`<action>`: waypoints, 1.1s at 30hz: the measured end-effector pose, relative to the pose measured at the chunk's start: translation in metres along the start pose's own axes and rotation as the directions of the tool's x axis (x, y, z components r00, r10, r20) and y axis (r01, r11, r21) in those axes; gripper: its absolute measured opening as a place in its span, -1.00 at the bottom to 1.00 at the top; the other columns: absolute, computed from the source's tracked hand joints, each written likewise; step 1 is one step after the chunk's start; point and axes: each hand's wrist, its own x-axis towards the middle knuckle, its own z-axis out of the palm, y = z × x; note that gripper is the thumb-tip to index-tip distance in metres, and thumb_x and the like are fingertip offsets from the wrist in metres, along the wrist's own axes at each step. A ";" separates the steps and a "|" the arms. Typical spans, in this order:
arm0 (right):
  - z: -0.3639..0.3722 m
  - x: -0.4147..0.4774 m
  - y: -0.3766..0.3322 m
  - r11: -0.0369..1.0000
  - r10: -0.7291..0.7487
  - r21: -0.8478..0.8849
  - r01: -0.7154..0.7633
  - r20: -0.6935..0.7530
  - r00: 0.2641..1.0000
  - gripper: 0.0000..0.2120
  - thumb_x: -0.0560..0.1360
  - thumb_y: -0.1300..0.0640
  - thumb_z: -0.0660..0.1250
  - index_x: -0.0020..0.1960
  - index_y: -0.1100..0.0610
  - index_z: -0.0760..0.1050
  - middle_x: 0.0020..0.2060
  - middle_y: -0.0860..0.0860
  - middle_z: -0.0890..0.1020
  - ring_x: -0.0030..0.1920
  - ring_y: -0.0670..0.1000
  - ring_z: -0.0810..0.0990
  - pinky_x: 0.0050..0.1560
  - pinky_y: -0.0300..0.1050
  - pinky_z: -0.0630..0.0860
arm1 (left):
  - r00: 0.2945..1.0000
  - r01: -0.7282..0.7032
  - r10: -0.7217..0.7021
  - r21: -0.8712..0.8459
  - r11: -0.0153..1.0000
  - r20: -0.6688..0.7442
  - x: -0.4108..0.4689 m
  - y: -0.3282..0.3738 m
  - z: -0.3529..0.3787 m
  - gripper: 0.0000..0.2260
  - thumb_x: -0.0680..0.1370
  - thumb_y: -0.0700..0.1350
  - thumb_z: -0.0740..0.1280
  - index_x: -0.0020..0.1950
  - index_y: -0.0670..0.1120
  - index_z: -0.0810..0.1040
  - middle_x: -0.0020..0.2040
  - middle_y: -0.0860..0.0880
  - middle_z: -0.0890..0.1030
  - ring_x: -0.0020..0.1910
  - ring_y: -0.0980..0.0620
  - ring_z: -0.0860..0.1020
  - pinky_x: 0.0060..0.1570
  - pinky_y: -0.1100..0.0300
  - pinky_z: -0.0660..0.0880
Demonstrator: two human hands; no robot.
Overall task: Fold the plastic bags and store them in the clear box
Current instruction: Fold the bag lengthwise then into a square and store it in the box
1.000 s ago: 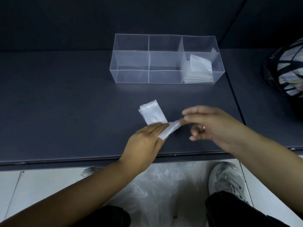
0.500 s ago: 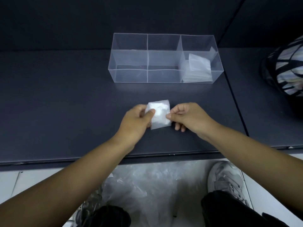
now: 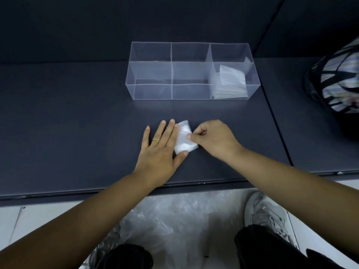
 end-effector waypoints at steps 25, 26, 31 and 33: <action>-0.068 -0.037 0.006 0.846 -0.170 0.521 0.112 0.065 0.983 -0.81 0.42 0.24 0.45 0.02 0.11 0.57 -0.29 0.05 0.63 -0.27 -0.06 0.54 -0.18 -0.27 0.50 | 0.973 0.230 -0.041 -0.973 0.030 0.229 0.030 0.030 -0.076 -0.74 0.33 -0.14 0.48 0.00 -0.13 0.63 -0.16 0.00 0.69 -0.19 0.12 0.64 -0.26 0.32 0.53; -0.072 -0.035 0.008 0.857 -0.127 0.509 0.080 0.059 0.990 -0.90 0.43 0.22 0.45 -0.06 0.14 0.59 -0.32 0.04 0.63 -0.31 -0.09 0.54 -0.24 -0.30 0.49 | 0.974 0.214 -0.074 -0.977 0.016 0.212 0.035 0.034 -0.078 -0.78 0.36 -0.17 0.48 -0.02 -0.13 0.63 -0.17 -0.01 0.70 -0.20 0.12 0.64 -0.25 0.32 0.53; -0.124 0.011 0.011 0.876 -0.005 0.461 0.139 -0.280 0.960 -0.91 0.45 0.23 0.44 -0.23 0.15 0.59 -0.47 -0.12 0.61 -0.44 -0.22 0.51 -0.33 -0.40 0.44 | 0.971 0.041 -0.240 -0.968 0.249 -0.020 0.081 0.041 -0.096 -0.91 0.50 -0.23 0.41 -0.07 -0.05 0.60 -0.21 0.01 0.64 -0.32 0.19 0.57 -0.19 0.41 0.51; -0.144 0.043 0.011 0.895 0.066 0.432 0.110 -0.373 0.926 -0.92 0.44 0.18 0.46 -0.14 0.20 0.61 -0.28 -0.05 0.67 -0.25 -0.15 0.60 -0.16 -0.31 0.51 | 0.945 -0.060 -0.244 -0.849 0.525 -0.217 0.098 0.040 -0.100 -0.92 0.53 -0.20 0.38 -0.04 -0.02 0.58 -0.14 0.04 0.59 -0.23 0.21 0.52 -0.08 0.38 0.50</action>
